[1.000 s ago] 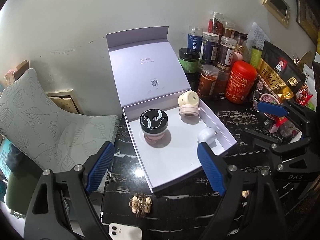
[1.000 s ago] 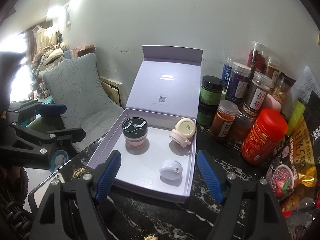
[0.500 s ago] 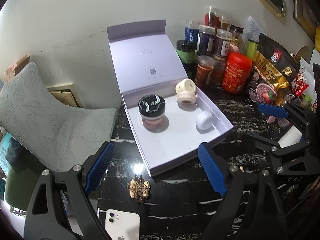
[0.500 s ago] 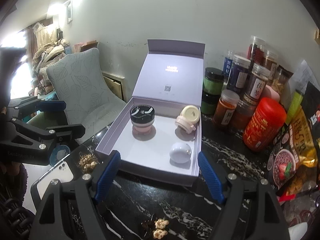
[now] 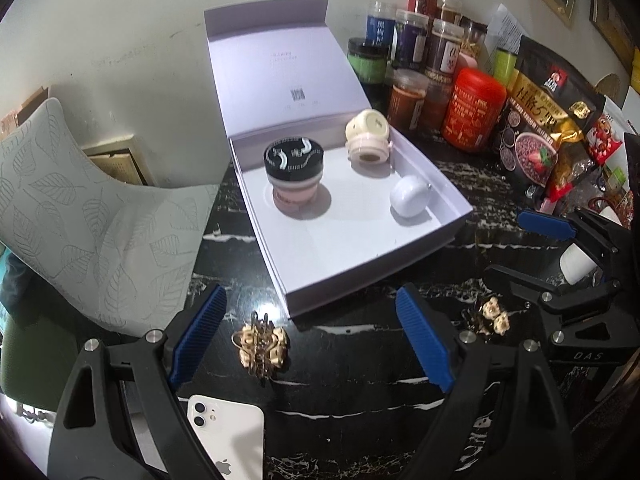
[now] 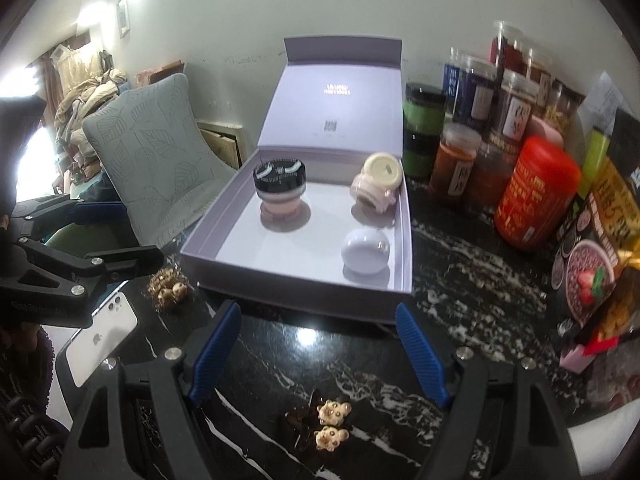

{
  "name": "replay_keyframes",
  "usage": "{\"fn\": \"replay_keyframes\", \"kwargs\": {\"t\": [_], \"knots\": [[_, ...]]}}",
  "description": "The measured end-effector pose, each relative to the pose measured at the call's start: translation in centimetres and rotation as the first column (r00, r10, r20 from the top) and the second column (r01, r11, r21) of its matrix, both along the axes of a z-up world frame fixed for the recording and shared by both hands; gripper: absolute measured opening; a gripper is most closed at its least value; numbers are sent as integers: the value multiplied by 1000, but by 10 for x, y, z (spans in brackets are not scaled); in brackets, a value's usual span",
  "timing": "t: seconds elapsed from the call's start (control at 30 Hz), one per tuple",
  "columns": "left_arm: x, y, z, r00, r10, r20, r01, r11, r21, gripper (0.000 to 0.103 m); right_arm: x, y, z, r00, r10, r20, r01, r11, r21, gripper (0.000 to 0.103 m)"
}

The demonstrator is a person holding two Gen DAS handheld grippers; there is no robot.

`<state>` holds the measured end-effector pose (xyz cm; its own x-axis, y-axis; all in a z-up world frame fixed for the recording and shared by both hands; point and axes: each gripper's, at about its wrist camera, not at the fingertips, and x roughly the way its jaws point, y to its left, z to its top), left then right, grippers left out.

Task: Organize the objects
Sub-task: 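Raise both tools out of the box and back over the table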

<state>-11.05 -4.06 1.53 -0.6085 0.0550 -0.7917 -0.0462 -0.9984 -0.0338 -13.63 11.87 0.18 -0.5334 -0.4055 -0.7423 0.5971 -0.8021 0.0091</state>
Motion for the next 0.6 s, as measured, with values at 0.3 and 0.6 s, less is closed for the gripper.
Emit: {"fn": "replay_keyframes", "kwargs": {"t": [0.3,0.6], "knots": [[4,-3,-28,999,3,52,-3,1000,-1,86,6,2,-25,999,-33,23,32,999,32,81],[10,-7,-56,995,0,103,-2,1000,22,86,21,5,-42,998,-67,3,67,995,75,81]]}}
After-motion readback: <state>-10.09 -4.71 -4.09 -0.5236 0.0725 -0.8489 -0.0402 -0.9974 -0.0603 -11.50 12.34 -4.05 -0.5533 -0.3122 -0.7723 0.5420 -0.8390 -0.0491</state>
